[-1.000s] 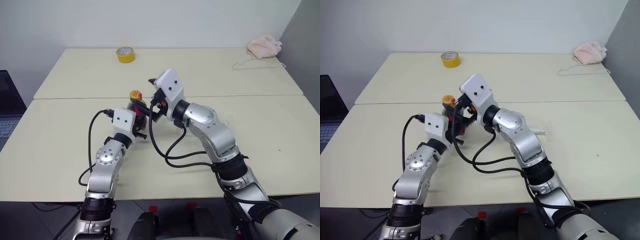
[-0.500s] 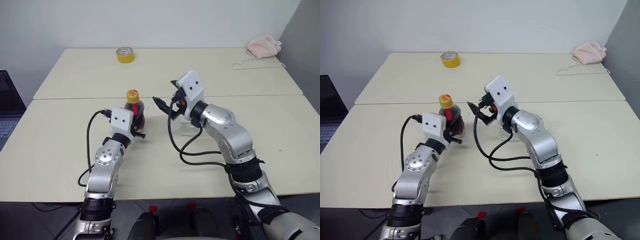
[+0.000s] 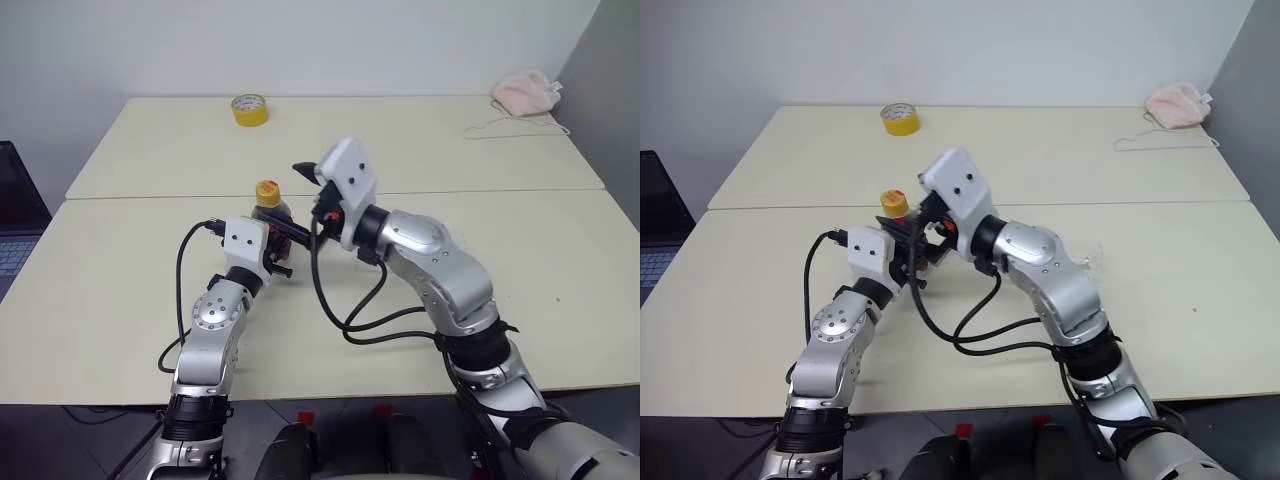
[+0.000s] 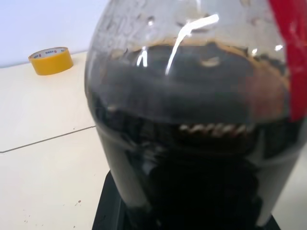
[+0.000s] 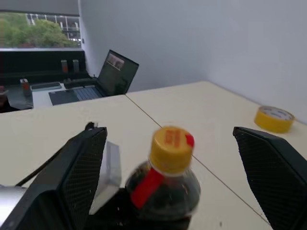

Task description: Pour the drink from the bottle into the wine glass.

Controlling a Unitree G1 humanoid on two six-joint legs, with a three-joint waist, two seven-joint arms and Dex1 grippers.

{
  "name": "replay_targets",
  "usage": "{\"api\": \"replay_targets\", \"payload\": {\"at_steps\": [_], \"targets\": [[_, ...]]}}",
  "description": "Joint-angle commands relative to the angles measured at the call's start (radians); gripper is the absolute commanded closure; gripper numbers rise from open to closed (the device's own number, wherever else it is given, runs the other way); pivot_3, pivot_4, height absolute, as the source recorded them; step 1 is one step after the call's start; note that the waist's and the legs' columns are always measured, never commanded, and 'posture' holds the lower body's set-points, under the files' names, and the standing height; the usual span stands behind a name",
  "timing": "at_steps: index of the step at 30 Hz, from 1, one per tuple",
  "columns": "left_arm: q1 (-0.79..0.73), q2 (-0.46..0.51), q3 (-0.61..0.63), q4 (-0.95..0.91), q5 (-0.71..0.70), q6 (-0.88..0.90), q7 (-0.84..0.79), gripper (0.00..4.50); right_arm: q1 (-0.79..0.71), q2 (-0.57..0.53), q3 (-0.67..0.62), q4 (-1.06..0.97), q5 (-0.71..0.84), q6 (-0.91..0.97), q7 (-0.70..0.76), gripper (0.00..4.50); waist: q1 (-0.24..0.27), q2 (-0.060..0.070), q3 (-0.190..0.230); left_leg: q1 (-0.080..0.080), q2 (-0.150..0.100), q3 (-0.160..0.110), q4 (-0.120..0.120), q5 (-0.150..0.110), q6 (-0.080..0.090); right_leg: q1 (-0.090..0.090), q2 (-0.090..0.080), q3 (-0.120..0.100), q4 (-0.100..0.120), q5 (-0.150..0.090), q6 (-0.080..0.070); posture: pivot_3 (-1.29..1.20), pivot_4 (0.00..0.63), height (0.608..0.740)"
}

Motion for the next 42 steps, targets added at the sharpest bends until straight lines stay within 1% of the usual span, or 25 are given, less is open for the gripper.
{"api": "replay_targets", "payload": {"at_steps": [1,10,23,34,42], "targets": [[-0.022,0.000,-0.001,-0.033,-0.005,-0.031,-0.004,3.66,-0.058,0.027,0.002,0.062,-0.036,-0.063,-0.026,0.00,0.001,0.000,0.000,0.000,0.000,0.000,0.000,0.000,0.000,0.000,0.000,0.000,0.000,0.000,0.000,0.00,0.150,0.740],[-0.022,0.000,-0.004,-0.034,-0.002,-0.033,-0.003,3.66,-0.095,0.042,-0.007,0.170,-0.087,-0.135,-0.035,0.00,-0.001,0.000,0.000,0.000,0.000,0.000,0.000,0.000,0.000,0.000,0.000,0.000,0.000,0.000,0.000,0.00,0.150,0.740],[-0.030,-0.001,-0.003,-0.032,-0.004,-0.030,-0.002,3.66,-0.076,0.024,-0.034,0.161,-0.105,-0.128,-0.050,0.00,-0.001,0.000,0.000,0.000,0.000,0.000,0.000,0.000,0.000,0.000,0.000,0.000,0.000,0.000,0.000,0.00,0.150,0.740],[-0.028,-0.003,0.005,-0.033,-0.008,-0.027,0.007,3.66,-0.025,-0.040,-0.091,0.094,-0.083,-0.081,-0.060,0.00,-0.001,0.000,0.000,0.000,0.000,0.000,0.000,0.000,0.000,0.000,0.000,0.000,0.000,0.000,0.000,0.00,0.150,0.740],[-0.025,0.001,0.003,-0.033,-0.011,-0.031,0.008,3.66,0.005,-0.101,-0.124,0.083,-0.070,-0.065,-0.077,0.00,-0.001,0.000,0.000,0.000,0.000,0.000,0.000,0.000,0.000,0.000,0.000,0.000,0.000,0.000,0.000,0.00,0.150,0.740]]}}
